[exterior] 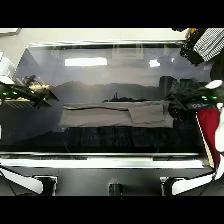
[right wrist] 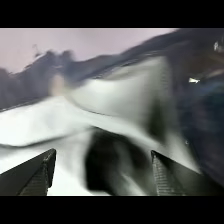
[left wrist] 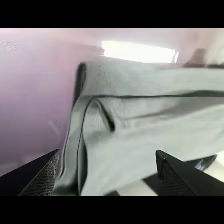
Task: Fold the clothes and pants, and hang the long-sleeved shirts on hangers.
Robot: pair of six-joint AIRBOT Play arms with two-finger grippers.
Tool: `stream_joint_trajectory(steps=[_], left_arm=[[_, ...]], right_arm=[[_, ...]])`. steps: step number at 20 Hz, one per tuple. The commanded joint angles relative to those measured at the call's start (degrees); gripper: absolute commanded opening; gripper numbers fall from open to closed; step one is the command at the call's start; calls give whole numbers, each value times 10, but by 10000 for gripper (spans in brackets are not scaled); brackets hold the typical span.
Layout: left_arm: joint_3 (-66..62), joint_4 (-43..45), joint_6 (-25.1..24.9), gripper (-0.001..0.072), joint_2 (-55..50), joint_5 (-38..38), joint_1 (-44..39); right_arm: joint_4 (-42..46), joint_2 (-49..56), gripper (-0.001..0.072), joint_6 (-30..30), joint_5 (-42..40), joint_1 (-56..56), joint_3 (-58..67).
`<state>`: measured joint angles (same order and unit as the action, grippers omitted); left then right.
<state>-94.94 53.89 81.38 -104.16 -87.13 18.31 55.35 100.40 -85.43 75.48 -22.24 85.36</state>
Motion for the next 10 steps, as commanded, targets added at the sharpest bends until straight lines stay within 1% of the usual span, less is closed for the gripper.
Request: stream_joint_trajectory(steps=[1,3,6,10], left_arm=[[-51,-4,23,709,38,-50,38],[-51,-4,23,708,79,-50,42],[-51,-4,38,709,129,-50,23],[-52,-5,38,709,167,-49,-23]], right_arm=[[26,14,720,9,97,-99,15],[24,35,720,11,108,-129,4],[7,72,720,57,101,-116,-10],[-108,117,720,134,117,-68,-10]])
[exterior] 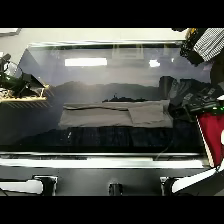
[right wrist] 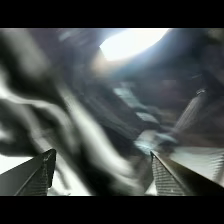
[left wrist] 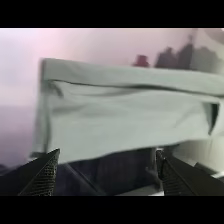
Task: Fold the clothes and pants, and hang the long-sleeved shirts on hangers.
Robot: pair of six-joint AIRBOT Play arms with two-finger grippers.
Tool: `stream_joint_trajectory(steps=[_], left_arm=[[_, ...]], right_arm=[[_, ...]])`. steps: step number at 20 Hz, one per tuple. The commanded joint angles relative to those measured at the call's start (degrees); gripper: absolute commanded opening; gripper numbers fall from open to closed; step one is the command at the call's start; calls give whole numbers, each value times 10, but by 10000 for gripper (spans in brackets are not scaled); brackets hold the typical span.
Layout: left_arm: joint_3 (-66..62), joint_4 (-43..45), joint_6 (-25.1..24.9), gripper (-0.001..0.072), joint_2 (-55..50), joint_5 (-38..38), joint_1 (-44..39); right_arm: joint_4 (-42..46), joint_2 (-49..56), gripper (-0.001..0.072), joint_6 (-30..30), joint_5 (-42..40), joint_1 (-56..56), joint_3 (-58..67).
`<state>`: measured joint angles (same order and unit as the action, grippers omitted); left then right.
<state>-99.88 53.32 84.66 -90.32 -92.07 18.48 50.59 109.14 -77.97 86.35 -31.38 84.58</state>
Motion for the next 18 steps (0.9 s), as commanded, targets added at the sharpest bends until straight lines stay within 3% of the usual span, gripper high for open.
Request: stream_joint_trajectory(steps=[1,3,8,13,18], left_arm=[[-2,0,5,709,33,0,-37],[-2,0,5,709,36,1,-59],[-2,0,9,708,36,1,-94],[-2,0,9,708,36,-1,-97],[-2,0,9,708,36,-1,-97]], right_arm=[[-73,34,720,77,17,36,-3],[-96,35,720,109,31,55,-3],[-119,35,720,112,63,55,-3],[-33,24,717,102,75,54,-2],[-43,23,711,113,83,54,-2]])
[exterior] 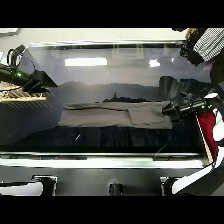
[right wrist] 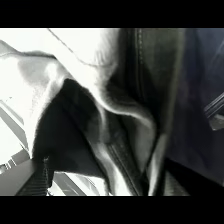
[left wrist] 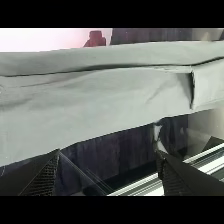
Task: Fold the clothes and pants, and hang the long-sleeved shirts on hangers.
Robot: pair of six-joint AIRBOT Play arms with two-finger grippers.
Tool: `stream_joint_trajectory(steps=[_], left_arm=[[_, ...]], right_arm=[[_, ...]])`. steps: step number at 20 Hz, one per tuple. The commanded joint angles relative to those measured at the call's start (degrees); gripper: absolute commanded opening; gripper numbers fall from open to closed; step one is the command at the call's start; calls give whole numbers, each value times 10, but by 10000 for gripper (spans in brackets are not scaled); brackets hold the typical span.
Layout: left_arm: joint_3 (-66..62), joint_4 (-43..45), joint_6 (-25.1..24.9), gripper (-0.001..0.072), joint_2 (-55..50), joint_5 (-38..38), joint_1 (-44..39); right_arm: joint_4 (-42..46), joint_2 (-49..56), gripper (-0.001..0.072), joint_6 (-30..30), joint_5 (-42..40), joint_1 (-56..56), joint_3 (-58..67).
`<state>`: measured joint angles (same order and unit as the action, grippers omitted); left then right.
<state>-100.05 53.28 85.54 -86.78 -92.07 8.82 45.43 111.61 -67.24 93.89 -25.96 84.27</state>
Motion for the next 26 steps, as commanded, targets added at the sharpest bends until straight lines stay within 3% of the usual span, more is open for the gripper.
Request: stream_joint_trajectory(steps=[1,10,17,18,19,21,22,25,26], left_arm=[[0,0,0,708,0,0,-1],[0,0,0,708,0,-1,-1],[0,-28,0,707,0,0,-1],[0,-33,0,707,0,1,-1],[0,-37,0,707,0,2,-2],[0,-38,0,706,0,2,-9],[0,-38,-2,683,0,7,-17],[12,-38,-25,178,-5,92,-70],[27,-38,-45,115,-6,139,-99]], right_arm=[[10,-1,708,8,9,0,1],[0,-1,696,25,31,-17,0],[2,-1,673,30,-45,61,0],[7,-1,621,30,-47,76,0],[20,-2,489,29,-46,90,0],[63,-7,38,-3,-49,107,1],[74,-15,38,-21,-51,110,1],[73,-70,38,-77,-49,112,1],[75,-94,38,-92,-49,115,1]])
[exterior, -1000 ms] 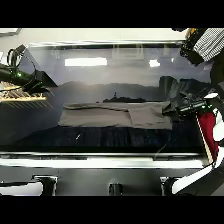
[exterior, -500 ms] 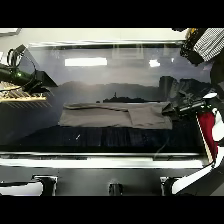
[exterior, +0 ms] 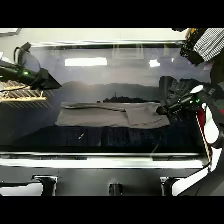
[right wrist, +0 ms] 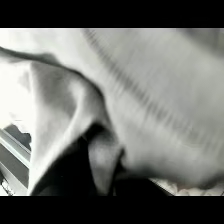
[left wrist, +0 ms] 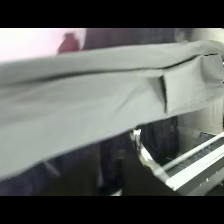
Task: Fold the clothes and pants, and hang the long-sleeved shirts on hangers.
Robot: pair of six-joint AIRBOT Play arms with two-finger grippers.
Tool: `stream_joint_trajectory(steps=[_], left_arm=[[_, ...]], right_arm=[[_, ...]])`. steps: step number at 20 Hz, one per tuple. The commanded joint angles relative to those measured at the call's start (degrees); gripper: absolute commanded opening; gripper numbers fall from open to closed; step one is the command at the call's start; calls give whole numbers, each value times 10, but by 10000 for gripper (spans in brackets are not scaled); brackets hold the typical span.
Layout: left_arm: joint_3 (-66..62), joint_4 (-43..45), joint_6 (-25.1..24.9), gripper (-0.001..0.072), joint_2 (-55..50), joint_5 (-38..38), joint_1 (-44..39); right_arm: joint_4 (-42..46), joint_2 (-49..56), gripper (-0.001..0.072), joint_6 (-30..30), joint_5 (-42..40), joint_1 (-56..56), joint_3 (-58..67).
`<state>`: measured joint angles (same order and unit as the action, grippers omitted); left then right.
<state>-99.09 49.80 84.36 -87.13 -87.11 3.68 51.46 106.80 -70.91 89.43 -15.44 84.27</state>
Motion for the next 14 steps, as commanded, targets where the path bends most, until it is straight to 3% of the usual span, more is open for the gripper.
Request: stream_joint_trajectory(steps=[1,2,3,6,8,12,14], left_arm=[[39,-3,-41,114,-7,143,-85],[61,-3,-40,104,-17,191,-121],[84,-3,-41,34,-33,234,-162],[120,-3,-37,27,-101,273,-253],[123,-6,-4,26,-146,291,-296],[123,-114,8,25,-216,370,-380],[123,-214,7,25,-242,424,-420]], right_arm=[[16,-75,38,-68,-3,18,1],[18,-105,38,-83,-1,30,1],[18,-131,38,-97,0,44,1],[23,-213,38,-165,2,76,1],[22,-265,38,-192,10,92,1],[20,-339,38,-241,19,114,1],[20,-358,38,-255,33,115,1]])
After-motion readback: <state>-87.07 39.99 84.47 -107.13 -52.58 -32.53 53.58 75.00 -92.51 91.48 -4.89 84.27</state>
